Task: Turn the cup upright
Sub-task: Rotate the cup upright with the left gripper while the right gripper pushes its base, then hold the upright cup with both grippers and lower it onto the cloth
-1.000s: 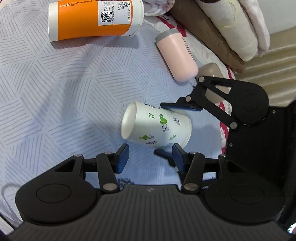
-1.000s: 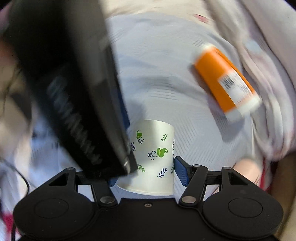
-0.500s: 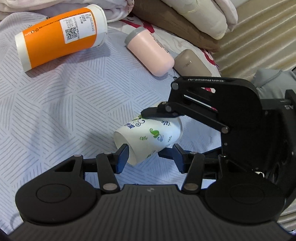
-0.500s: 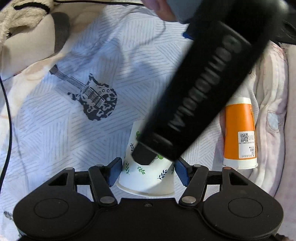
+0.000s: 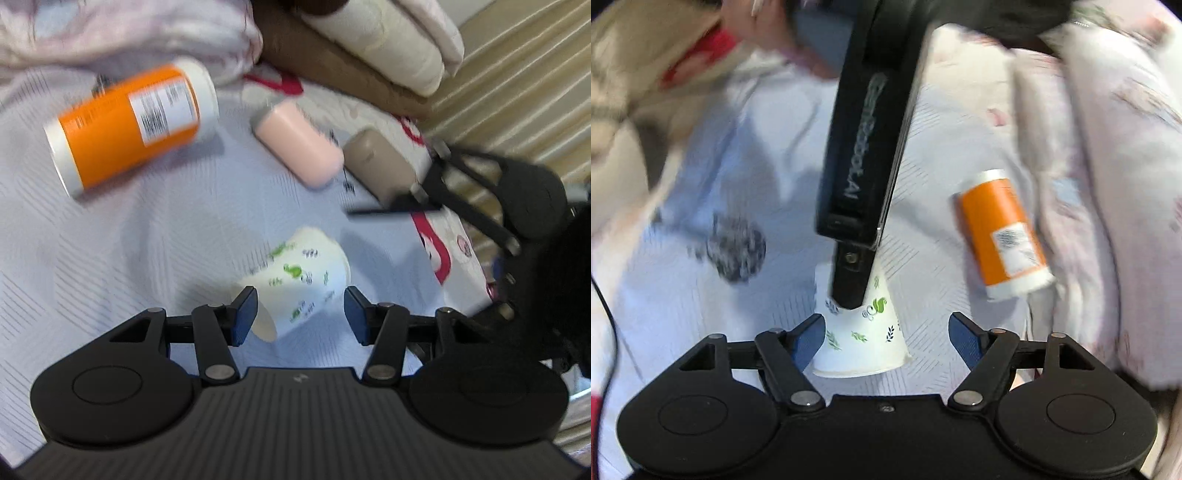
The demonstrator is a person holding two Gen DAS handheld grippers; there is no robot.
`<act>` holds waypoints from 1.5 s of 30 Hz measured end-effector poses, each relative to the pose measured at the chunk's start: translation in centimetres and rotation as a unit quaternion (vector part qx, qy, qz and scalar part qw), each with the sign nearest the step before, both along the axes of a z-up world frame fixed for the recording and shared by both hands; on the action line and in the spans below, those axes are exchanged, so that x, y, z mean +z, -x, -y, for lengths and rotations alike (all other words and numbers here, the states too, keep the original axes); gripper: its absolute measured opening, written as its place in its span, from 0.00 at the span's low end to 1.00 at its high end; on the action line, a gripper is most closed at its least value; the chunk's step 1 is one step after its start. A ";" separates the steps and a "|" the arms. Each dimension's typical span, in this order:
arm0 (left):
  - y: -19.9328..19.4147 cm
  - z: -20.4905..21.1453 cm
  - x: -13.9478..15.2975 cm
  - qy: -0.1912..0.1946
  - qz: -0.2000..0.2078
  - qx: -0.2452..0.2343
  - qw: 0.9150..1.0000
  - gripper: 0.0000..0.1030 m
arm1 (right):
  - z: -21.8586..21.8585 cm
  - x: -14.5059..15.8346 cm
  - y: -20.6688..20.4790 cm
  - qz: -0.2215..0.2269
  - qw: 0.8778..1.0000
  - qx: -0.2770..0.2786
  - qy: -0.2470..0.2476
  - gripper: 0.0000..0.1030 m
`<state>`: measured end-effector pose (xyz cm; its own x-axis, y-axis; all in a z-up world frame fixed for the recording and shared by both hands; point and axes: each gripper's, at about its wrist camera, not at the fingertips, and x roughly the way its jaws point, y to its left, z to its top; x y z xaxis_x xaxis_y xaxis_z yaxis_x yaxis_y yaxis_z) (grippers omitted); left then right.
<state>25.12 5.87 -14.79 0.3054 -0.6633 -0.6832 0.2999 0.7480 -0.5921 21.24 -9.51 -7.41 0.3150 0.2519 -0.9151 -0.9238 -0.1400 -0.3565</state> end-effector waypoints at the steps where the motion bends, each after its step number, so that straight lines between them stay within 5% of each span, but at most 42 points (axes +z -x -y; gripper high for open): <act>1: -0.2 -0.1 0.2 0.002 0.002 -0.001 1.000 0.49 | 0.1 0.4 0.2 -0.008 1.000 -0.023 -0.012 0.76; 3: -0.7 -0.1 0.4 -0.001 0.008 -0.009 1.000 0.49 | 0.6 0.7 -0.1 -0.058 0.992 -0.104 -0.045 0.76; 5: -1.3 0.4 0.5 -0.011 0.023 -0.023 0.999 0.49 | 1.6 0.5 -1.0 -0.134 0.966 -0.205 -0.082 0.74; 9: -2.8 1.4 -0.2 -0.021 0.033 -0.052 0.998 0.49 | 4.0 -1.1 -1.4 -0.258 0.879 -0.370 -0.155 0.74; 13: -4.3 1.8 -1.4 -0.006 0.019 -0.068 0.997 0.49 | 6.0 -4.3 -2.1 -0.306 0.801 -0.468 -0.214 0.74; 16: -4.8 2.2 -2.1 -0.008 0.009 -0.073 0.997 0.49 | 7.9 -7.1 -2.3 -0.346 0.725 -0.535 -0.261 0.74; 19: -4.9 2.3 -2.5 0.003 -0.006 -0.073 0.997 0.49 | 8.5 -8.8 -2.4 -0.367 0.677 -0.565 -0.296 0.74; 23: -4.8 2.5 -3.1 0.005 -0.022 -0.075 0.997 0.45 | 8.4 -8.8 -2.9 -0.361 0.658 -0.577 -0.321 0.74; 26: -4.9 2.6 -3.7 0.014 -0.046 -0.075 0.996 0.44 | 8.7 -8.7 -3.1 -0.346 0.659 -0.588 -0.316 0.76; 37: -4.8 2.4 -6.0 0.077 -0.166 -0.038 0.982 0.42 | 8.9 -8.9 -3.3 -0.301 0.709 -0.581 -0.263 0.76; 45: -4.4 2.7 -5.6 0.056 -0.144 -0.021 0.988 0.46 | 8.8 -8.5 -3.7 -0.294 0.728 -0.575 -0.230 0.76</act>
